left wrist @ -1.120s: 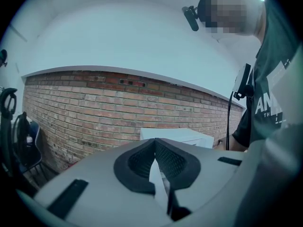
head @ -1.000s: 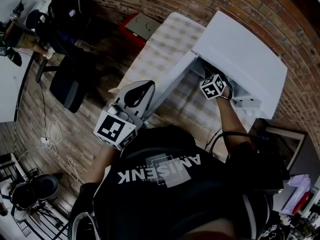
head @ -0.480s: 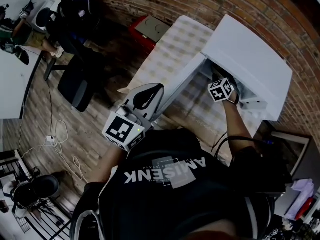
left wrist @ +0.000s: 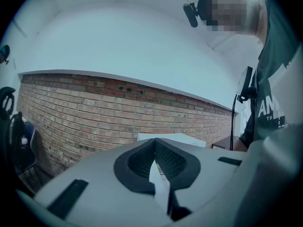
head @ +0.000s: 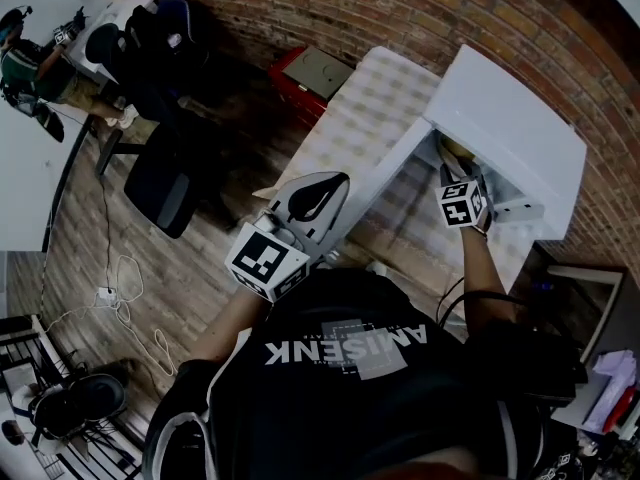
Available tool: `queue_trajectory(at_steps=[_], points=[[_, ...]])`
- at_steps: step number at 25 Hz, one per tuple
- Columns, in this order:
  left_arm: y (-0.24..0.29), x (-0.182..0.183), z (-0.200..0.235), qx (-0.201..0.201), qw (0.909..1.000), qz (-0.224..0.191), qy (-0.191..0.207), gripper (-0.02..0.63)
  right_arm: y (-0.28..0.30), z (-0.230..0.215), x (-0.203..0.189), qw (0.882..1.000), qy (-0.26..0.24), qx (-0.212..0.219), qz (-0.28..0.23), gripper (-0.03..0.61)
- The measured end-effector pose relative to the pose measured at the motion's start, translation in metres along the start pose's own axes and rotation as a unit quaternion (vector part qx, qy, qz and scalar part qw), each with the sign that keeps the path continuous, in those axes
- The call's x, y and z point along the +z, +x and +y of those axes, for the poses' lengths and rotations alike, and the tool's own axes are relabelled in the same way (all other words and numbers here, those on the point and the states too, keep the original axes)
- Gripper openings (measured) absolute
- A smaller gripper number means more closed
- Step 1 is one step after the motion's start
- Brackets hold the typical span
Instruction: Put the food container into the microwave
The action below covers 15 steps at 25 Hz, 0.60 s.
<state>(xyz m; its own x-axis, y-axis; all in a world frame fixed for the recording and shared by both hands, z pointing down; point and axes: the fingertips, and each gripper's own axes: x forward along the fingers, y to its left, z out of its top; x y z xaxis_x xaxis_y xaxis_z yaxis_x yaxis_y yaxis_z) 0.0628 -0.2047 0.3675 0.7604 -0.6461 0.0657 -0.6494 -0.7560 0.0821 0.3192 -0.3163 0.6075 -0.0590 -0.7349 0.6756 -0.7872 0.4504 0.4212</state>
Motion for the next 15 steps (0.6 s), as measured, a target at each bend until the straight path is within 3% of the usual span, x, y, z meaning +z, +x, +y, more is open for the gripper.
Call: queue_trajectory(at_steps=[8,15], points=[[-0.001,0.001,0.02,-0.033,0.9992,-0.004,-0.023,0.012,-0.053,0.026,0.024,0.996,0.082,0.009,-0.031,0.176],[0.008,0.001,0.027,-0.072,0.9968,-0.009,-0.032,0.012,-0.107,0.028,0.038,0.991,0.115,-0.018,-0.062,0.162]])
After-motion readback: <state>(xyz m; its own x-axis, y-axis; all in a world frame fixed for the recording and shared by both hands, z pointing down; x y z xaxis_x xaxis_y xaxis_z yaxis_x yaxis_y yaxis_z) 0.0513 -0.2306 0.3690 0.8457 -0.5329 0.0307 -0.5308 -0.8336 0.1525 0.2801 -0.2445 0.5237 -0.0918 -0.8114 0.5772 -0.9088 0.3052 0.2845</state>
